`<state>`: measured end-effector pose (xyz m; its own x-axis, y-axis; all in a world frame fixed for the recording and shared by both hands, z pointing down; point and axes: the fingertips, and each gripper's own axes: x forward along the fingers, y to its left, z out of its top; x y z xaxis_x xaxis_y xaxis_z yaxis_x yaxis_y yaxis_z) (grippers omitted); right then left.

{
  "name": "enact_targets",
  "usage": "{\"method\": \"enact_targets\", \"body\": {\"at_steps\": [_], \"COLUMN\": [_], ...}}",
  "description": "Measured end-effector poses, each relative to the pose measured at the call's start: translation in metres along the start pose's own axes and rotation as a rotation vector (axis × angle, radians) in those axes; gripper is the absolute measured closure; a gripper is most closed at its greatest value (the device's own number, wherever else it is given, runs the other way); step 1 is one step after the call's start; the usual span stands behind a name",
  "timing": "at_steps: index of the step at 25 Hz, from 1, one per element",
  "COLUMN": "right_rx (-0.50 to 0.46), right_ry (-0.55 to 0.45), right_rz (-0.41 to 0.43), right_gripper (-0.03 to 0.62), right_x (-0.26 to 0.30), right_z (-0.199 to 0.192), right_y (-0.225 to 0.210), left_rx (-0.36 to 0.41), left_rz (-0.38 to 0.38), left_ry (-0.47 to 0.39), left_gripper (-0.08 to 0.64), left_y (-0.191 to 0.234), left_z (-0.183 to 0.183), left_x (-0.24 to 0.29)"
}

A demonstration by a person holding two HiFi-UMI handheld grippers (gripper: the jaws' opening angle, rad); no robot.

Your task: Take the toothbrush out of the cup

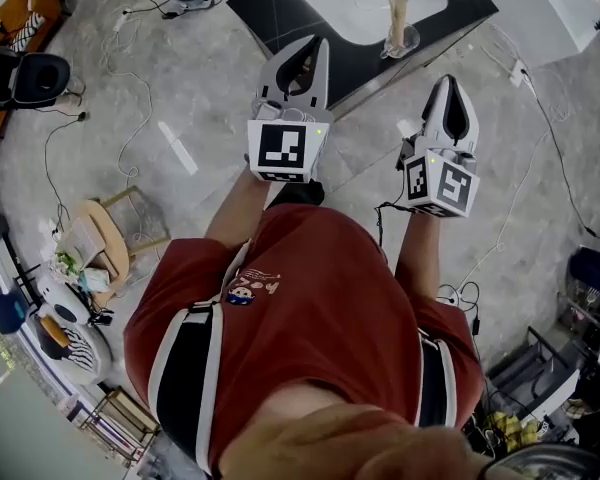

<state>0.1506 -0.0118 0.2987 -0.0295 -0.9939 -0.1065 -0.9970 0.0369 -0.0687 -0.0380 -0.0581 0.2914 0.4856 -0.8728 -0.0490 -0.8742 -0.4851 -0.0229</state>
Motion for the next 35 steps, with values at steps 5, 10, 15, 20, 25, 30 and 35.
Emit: {"method": "enact_targets", "body": {"at_steps": [5, 10, 15, 20, 25, 30, 35], "right_rx": [-0.02, -0.033, -0.029, -0.014, 0.007, 0.024, 0.008], "right_ry": [0.006, 0.008, 0.035, 0.065, 0.112, 0.163, 0.261], "right_rz": [-0.015, -0.033, -0.043, -0.03, 0.0, 0.043, 0.124], "right_gripper": [0.582, 0.581, 0.581, 0.581, 0.581, 0.535, 0.407], "right_x": [0.046, 0.077, 0.101, 0.126, 0.155, 0.169, 0.169], "right_z": [-0.008, -0.017, -0.033, -0.057, -0.081, -0.107, -0.142], "right_y": [0.012, 0.015, 0.006, -0.012, -0.027, -0.032, -0.019], "left_rx": [-0.013, -0.016, -0.021, -0.014, -0.008, -0.018, -0.027], "left_rz": [-0.016, -0.034, -0.048, -0.043, -0.037, -0.047, -0.034], "left_ry": [-0.01, -0.009, 0.008, 0.028, 0.059, 0.118, 0.164], "left_gripper": [0.555, 0.555, 0.555, 0.555, 0.555, 0.555, 0.555], "left_y": [0.032, 0.051, 0.054, 0.05, 0.045, 0.039, 0.041], "left_z": [-0.004, -0.011, -0.023, -0.039, -0.057, -0.079, -0.098], "left_x": [0.036, 0.064, 0.093, 0.124, 0.155, 0.174, 0.18]}}
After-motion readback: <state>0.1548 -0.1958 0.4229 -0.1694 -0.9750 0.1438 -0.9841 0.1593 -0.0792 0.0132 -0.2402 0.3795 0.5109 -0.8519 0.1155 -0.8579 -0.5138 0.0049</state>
